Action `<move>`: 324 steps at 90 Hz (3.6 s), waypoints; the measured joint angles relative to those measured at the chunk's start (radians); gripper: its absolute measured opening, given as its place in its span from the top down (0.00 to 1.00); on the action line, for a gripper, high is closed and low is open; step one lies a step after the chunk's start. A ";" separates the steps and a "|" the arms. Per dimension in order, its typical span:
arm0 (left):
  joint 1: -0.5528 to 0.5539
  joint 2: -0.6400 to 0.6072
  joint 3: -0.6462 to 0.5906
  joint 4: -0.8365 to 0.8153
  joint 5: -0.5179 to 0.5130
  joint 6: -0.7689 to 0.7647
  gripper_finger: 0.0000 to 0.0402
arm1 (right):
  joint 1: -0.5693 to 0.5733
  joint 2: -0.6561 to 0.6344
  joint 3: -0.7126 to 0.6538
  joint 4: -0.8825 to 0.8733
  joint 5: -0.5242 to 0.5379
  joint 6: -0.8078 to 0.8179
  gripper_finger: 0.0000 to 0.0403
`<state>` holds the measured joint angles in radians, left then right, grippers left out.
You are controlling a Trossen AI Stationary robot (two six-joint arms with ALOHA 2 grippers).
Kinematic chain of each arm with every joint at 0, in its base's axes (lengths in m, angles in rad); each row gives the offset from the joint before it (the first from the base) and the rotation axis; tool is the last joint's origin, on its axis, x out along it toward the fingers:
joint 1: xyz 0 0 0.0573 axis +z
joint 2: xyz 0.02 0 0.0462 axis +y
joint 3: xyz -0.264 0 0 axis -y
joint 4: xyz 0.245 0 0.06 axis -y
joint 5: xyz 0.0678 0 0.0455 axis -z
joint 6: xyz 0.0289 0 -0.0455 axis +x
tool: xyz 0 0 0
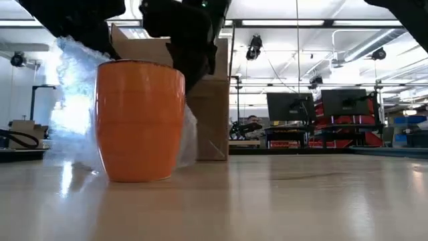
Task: Wrap mug
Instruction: Wrap the black mug with transparent bubble wrap
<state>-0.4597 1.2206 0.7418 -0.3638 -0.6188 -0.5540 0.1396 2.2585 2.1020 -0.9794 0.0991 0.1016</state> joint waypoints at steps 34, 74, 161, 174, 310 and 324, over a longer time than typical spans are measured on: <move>0.070 0.056 -0.002 0.108 0.026 0.108 1.00 | -0.002 -0.011 0.017 -0.036 0.004 -0.055 1.00; 0.069 0.055 -0.006 0.102 0.030 0.113 1.00 | -0.058 -0.035 0.050 0.113 0.005 -0.166 1.00; 0.068 0.054 -0.013 0.079 0.100 0.124 0.74 | -0.081 -0.055 -0.139 0.337 -0.026 -0.187 1.00; 0.070 0.047 0.017 0.084 0.108 0.130 0.64 | -0.082 -0.049 -0.202 0.346 -0.017 -0.162 1.00; 0.073 0.038 0.035 0.055 0.096 0.154 0.54 | -0.067 -0.047 -0.254 0.426 -0.092 -0.207 1.00; 0.074 0.016 0.068 0.009 0.099 0.180 0.57 | -0.068 -0.048 -0.257 0.436 -0.095 -0.207 1.00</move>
<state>-0.3860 1.2368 0.8099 -0.3553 -0.5200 -0.3737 0.0719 2.2105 1.8450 -0.5435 0.0041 -0.1051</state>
